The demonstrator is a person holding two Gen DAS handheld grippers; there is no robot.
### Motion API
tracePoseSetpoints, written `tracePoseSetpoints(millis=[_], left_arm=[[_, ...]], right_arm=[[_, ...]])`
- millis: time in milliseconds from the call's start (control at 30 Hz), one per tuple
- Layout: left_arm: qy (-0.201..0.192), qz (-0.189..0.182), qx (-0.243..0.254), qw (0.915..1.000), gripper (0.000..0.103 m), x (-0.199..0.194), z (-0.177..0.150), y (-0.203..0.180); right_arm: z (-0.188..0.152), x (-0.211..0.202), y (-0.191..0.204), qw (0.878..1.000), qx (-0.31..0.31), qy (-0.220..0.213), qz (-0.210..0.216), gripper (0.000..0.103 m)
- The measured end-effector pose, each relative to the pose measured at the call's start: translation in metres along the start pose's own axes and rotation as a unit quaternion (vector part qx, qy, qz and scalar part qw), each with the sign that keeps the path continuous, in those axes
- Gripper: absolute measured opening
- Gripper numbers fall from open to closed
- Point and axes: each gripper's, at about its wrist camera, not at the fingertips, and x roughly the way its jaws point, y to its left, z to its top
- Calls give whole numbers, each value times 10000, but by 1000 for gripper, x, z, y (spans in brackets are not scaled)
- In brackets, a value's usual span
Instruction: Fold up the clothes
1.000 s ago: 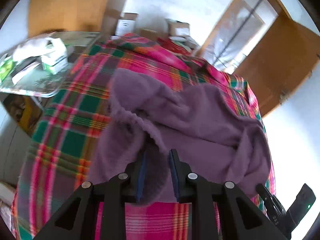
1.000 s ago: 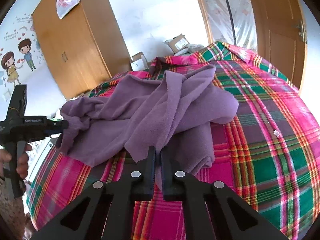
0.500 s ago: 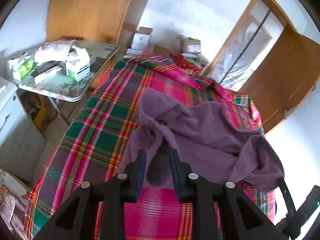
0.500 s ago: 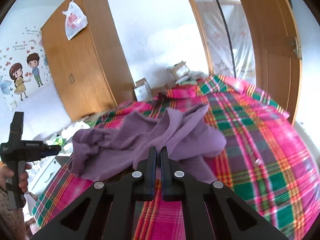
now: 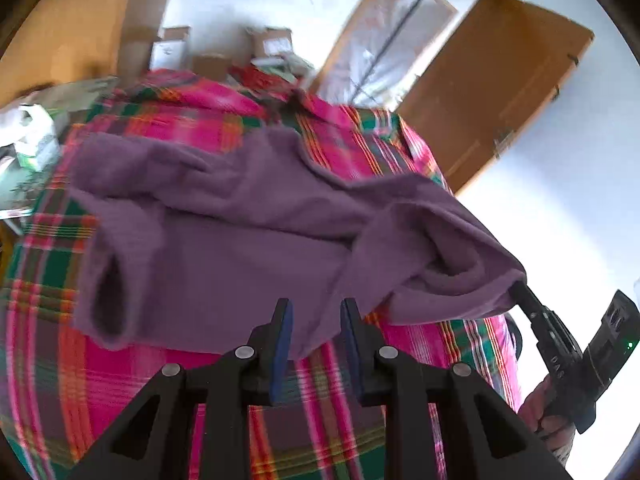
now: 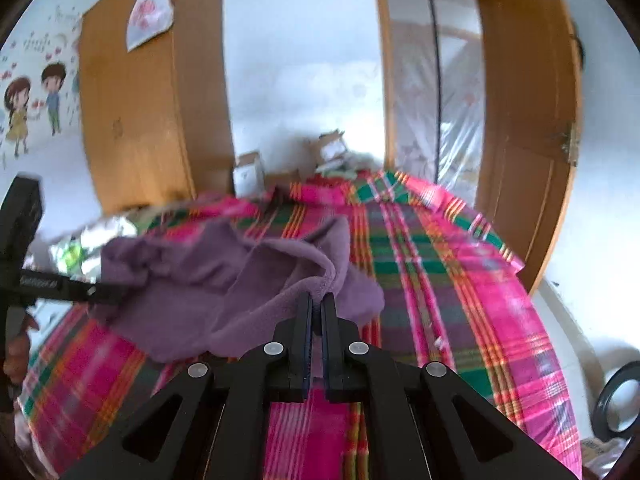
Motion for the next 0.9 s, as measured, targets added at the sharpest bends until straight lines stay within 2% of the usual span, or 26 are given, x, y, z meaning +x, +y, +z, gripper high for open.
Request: tracePoseSetpoints(millis=[133, 300, 467, 600, 767, 900], left_arm=[[277, -214, 181, 9992, 25, 29, 1, -21], [699, -1104, -51, 9914, 27, 55, 7, -41], [745, -1400, -137, 9873, 29, 68, 12, -63], [933, -1731, -445, 9795, 31, 85, 21, -70], [1183, -1827, -932, 9716, 33, 108, 30, -71], [1248, -1833, -1118, 9687, 33, 118, 28, -74]], right_arm=[[-11, 2, -2, 9996, -27, 226, 161, 4], [-25, 8, 2, 9973, -224, 562, 413, 5], [-38, 16, 8, 9936, -458, 832, 617, 5], [-44, 21, 9, 9912, -507, 992, 718, 5], [-48, 25, 9, 9889, -545, 1084, 859, 6], [-47, 24, 5, 9881, -499, 1111, 937, 7]])
